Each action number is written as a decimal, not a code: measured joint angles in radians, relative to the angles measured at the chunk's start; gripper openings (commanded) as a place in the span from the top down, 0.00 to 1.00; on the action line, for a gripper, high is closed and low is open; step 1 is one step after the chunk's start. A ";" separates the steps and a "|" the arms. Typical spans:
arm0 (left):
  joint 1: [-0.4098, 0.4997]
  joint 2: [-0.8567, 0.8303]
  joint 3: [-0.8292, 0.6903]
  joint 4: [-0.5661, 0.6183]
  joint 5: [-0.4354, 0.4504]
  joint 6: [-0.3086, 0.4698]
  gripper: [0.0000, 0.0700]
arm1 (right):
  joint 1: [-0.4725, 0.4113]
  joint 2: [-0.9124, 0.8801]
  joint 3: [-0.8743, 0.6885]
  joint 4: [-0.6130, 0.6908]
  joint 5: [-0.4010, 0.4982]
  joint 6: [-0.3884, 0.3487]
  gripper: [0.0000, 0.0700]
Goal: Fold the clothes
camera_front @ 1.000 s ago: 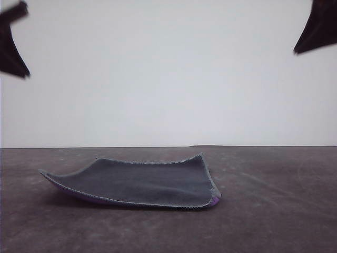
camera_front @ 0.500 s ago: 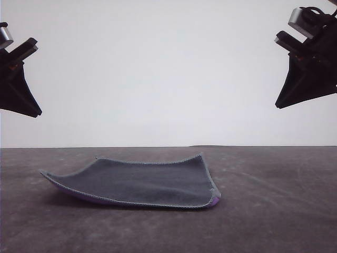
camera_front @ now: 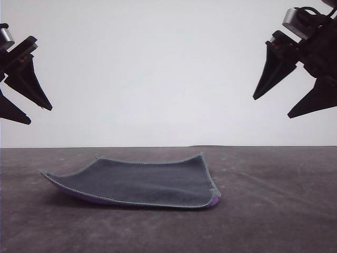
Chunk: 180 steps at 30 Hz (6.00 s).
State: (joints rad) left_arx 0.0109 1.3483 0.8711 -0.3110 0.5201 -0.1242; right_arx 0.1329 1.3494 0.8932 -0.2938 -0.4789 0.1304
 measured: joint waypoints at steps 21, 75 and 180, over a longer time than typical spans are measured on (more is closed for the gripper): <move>-0.066 0.480 0.286 0.084 0.086 -0.046 0.55 | 0.092 0.493 0.213 0.308 -0.154 0.127 0.18; -0.128 0.712 0.542 -0.101 0.106 0.052 1.00 | 0.151 0.690 0.359 0.339 -0.210 0.187 0.99; -0.002 0.094 0.490 -0.929 -0.057 0.283 0.33 | 0.103 -0.136 0.185 -0.673 0.087 -0.177 0.70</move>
State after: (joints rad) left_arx 0.0094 1.4424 1.3614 -1.2404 0.4634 0.1590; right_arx 0.2357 1.2130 1.0783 -0.9664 -0.3921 -0.0470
